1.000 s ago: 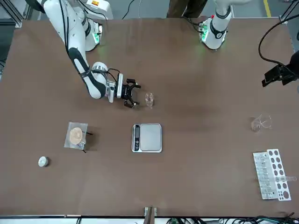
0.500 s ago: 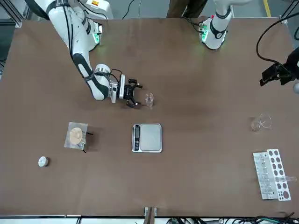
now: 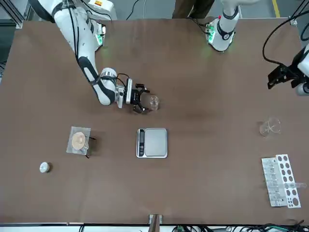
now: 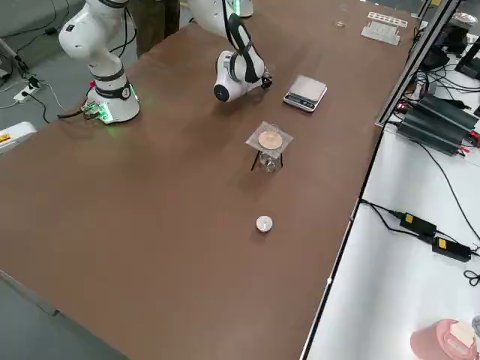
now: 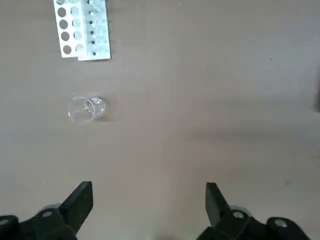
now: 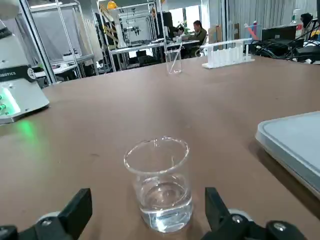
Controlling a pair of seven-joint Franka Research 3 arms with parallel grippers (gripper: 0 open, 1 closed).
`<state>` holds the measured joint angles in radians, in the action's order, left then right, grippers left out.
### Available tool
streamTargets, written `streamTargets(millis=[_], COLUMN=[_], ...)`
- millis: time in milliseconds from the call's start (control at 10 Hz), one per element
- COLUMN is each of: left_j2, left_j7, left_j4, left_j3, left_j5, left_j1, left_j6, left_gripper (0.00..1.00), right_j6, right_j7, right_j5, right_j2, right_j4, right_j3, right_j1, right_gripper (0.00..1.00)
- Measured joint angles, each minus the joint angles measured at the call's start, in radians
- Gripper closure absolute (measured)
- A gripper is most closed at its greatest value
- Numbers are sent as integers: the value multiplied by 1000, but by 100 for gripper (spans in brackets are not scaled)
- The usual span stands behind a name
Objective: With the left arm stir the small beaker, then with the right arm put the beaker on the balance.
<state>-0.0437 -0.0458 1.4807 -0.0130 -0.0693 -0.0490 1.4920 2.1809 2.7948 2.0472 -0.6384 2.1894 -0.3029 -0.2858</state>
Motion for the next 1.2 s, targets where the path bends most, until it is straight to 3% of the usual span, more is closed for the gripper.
streamTargets(millis=[200,1200], left_j2=[0,-3], left_j7=[0,0], left_j4=[0,1], left_j3=[0,1], left_j5=[-2,-6], left_j1=[6,9], left_j6=[0,11], left_gripper=[0,0], right_j6=[4,5], right_j7=[3,10], right_j5=[4,62], right_j2=[-10,-34], right_j4=[-9,-48], right_j3=[25,28], right_j1=[-25,-95], right_gripper=[0,0])
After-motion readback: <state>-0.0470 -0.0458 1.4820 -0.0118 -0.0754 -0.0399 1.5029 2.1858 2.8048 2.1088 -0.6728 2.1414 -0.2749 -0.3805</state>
